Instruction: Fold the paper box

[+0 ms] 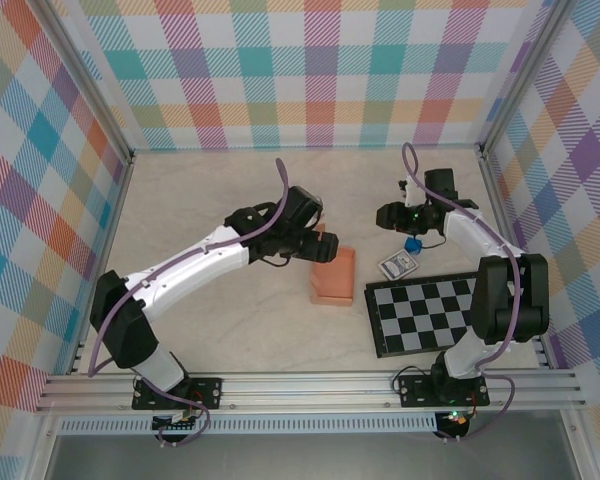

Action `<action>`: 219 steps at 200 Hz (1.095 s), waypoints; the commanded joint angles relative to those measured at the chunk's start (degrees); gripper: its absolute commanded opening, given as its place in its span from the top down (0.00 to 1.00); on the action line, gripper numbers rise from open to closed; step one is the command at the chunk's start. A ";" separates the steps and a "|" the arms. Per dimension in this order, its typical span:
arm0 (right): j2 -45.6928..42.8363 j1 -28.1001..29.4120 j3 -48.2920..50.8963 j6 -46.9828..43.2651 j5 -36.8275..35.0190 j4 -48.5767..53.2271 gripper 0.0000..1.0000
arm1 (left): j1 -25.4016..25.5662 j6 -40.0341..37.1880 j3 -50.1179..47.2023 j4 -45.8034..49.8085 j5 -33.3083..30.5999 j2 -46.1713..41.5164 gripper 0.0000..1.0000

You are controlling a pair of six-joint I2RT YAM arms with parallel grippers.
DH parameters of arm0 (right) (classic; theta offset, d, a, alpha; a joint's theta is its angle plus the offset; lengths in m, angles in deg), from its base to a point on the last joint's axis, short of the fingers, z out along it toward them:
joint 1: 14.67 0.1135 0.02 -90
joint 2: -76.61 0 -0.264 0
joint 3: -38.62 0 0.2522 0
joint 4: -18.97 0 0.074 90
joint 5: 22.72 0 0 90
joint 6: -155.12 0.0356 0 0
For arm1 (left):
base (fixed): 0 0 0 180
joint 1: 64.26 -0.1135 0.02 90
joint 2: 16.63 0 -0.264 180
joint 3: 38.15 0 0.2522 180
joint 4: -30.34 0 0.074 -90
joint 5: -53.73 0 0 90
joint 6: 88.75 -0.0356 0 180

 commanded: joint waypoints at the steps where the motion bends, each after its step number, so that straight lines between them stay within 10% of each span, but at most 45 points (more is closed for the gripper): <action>1: 0.32 -0.25 0.90 0.64 0.27 1.10 0.51 | 0.36 -1.43 3.50 6.22 -6.08 1.91 0.14; 98: 8.61 -3.64 -5.43 7.95 11.01 9.75 0.49 | 3.54 -7.29 7.99 10.32 -13.42 8.87 0.34; 219: 14.78 -1.08 -6.88 12.44 21.25 18.84 0.39 | 3.59 -20.76 6.20 8.10 -19.13 2.60 1.00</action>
